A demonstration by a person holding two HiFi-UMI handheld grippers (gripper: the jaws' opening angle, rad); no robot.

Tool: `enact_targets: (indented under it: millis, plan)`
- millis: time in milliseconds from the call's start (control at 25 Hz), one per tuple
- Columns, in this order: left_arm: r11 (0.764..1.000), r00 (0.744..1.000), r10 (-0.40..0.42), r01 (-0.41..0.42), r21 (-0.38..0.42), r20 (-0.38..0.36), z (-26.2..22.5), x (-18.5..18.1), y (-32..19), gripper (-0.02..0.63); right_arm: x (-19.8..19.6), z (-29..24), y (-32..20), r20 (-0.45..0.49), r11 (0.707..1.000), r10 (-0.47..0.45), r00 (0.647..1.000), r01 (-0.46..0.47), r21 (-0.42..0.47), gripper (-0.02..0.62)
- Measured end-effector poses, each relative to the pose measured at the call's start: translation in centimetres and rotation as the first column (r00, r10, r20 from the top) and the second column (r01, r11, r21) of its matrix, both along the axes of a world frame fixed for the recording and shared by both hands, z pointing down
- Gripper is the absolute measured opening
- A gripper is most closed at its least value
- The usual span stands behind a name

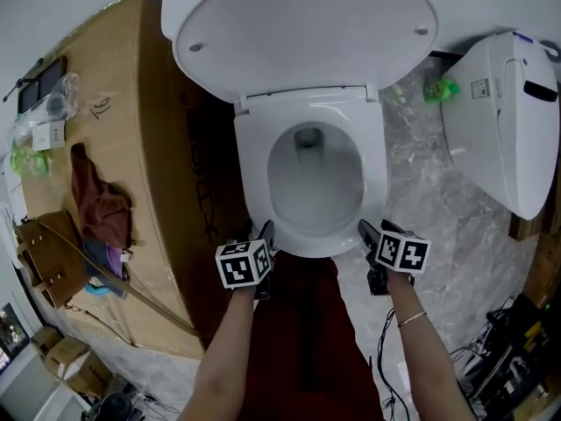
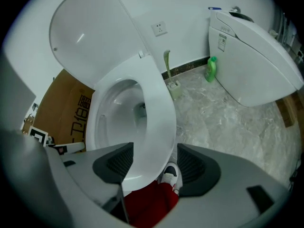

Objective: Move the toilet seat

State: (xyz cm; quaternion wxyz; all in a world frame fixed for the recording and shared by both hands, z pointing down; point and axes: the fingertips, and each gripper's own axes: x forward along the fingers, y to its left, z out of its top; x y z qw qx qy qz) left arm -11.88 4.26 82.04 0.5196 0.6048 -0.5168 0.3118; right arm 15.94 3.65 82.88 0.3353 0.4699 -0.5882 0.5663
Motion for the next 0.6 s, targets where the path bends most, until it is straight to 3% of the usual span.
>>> enact_targets:
  millis: [320, 600]
  plan:
    - [0.996, 0.997, -0.044, 0.038, -0.087, -0.069, 2.1, 0.5, 1.3, 0.216, -0.6, 1.8, 0.7, 0.014, 0.999, 0.031, 0.999, -0.031, -0.044, 0.291]
    - [0.992, 0.994, -0.070, 0.061, -0.110, -0.083, 2.5, 0.7, 1.3, 0.216, -1.7, 2.5, 1.3, 0.026, 0.998, 0.031, 0.999, -0.029, -0.064, 0.290]
